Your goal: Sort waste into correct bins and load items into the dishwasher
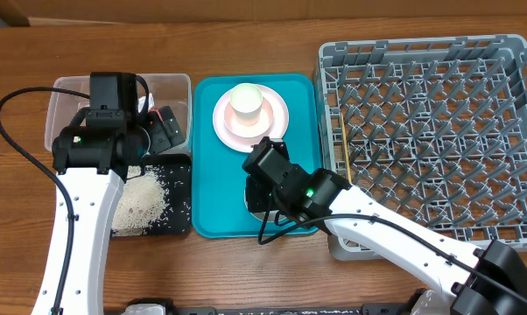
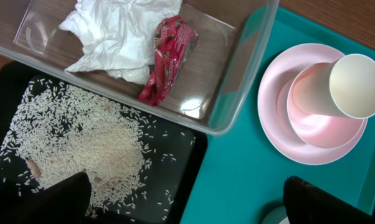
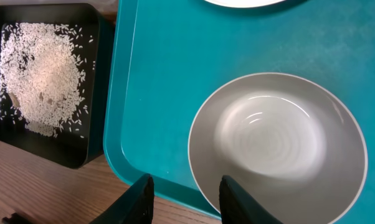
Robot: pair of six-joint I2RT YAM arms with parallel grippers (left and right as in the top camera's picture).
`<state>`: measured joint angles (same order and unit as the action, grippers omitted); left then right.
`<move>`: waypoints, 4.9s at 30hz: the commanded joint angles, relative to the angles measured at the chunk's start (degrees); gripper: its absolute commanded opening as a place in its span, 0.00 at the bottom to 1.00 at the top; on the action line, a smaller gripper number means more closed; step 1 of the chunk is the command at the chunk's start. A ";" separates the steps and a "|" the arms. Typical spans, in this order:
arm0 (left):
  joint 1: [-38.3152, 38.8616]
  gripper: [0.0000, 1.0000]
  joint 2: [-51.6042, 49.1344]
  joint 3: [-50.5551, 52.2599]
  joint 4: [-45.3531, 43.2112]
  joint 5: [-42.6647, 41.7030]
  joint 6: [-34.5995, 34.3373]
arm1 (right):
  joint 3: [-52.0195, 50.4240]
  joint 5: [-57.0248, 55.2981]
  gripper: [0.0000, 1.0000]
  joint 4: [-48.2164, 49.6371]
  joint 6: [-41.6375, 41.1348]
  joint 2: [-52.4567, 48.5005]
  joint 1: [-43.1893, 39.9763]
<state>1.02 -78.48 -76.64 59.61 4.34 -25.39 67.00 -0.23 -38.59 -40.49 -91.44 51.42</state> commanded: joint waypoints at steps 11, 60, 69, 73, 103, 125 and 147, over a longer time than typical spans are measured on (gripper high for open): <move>-0.24 1.00 0.07 -0.83 -0.07 0.13 0.07 | 1.22 0.33 0.31 -0.13 -0.07 0.87 -0.02; -0.24 1.00 0.07 -0.83 -0.07 0.13 0.07 | 1.20 -3.89 0.20 -1.57 15.85 -12.15 5.16; -0.24 1.00 0.07 -0.83 -0.07 0.13 0.07 | 1.20 -2.58 0.16 -1.77 15.02 -12.15 5.16; -0.24 1.00 0.07 -0.83 -0.07 0.13 0.07 | 1.20 -2.62 0.10 -1.75 15.02 -12.15 5.16; -0.24 1.00 0.07 -0.83 -0.07 0.13 0.07 | 1.05 -2.67 0.13 -2.69 13.09 -12.20 5.09; -0.24 1.00 0.07 -0.83 -0.07 0.13 0.07 | -0.31 -4.20 0.17 -2.67 13.94 -12.20 5.09; -0.24 1.00 0.07 -0.83 -0.07 0.13 0.07 | -2.14 -5.66 0.04 -0.48 13.46 -12.17 5.09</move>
<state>1.02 -78.48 -76.64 59.61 4.32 -25.39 64.82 -6.20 -39.53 -26.70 -103.66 56.58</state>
